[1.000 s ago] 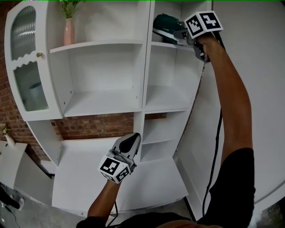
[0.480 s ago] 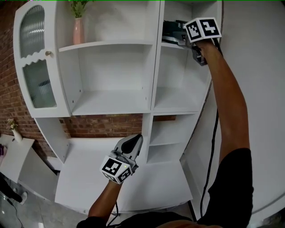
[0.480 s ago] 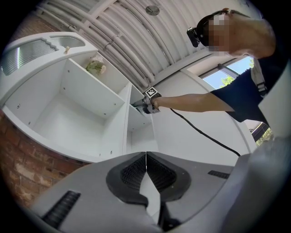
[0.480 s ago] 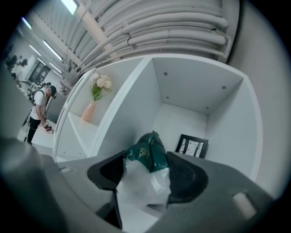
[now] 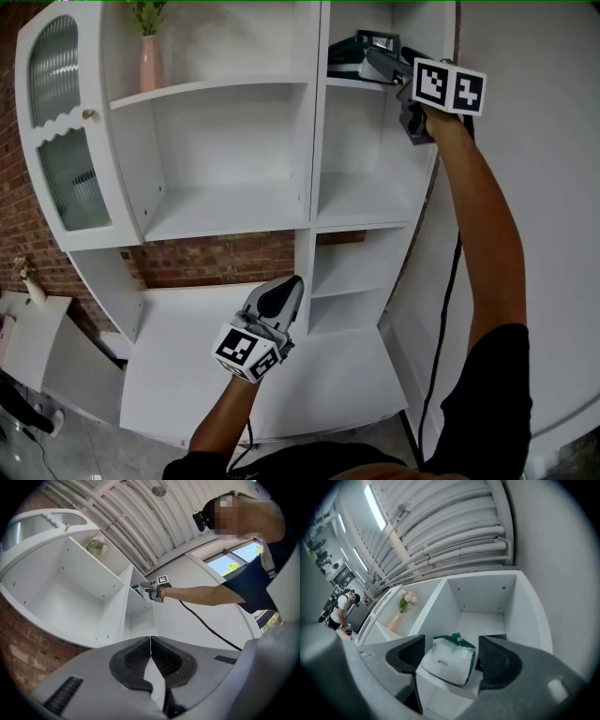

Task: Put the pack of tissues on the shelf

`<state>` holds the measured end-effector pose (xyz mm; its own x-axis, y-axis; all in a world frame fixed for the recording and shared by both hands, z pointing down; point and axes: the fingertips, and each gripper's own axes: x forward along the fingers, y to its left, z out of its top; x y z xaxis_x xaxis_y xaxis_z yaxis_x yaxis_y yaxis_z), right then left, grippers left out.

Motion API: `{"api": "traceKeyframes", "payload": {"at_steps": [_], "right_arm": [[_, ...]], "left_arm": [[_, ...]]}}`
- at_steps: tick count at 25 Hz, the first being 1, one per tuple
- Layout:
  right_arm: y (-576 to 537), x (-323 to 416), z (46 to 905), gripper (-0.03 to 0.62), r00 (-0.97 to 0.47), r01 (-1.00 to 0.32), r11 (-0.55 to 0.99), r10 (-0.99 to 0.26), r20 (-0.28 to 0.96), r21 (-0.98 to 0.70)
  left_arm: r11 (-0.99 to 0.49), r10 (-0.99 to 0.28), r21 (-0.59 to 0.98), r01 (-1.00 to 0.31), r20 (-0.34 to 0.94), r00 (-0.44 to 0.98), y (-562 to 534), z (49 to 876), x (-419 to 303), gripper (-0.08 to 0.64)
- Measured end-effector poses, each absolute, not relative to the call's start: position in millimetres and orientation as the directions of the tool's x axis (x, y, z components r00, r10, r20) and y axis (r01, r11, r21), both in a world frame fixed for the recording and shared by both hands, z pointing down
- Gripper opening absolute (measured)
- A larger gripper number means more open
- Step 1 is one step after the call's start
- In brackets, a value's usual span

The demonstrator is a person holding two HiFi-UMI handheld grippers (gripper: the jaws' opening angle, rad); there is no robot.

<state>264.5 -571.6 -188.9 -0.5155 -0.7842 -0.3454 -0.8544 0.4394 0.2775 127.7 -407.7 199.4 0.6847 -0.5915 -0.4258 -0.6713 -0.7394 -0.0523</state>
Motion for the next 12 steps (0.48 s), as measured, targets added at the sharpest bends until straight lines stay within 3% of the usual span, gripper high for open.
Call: {"api": "traceKeyframes", "payload": {"at_steps": [6, 12], "right_arm": [[-520, 268, -162, 0.317, -0.551, -0.832, 0.427, -0.714, -0.432, 0.356], [-459, 247, -81, 0.144, -0.646, -0.756, 0.471, -0.648, -0.404, 0.454]], "left_arm": [[-0.758, -0.56, -0.06, -0.649, -0.449, 0.696, -399, 182, 143, 0.002], [-0.773, -0.529, -0.07, -0.631, -0.478, 0.701, -393, 171, 155, 0.002]]}}
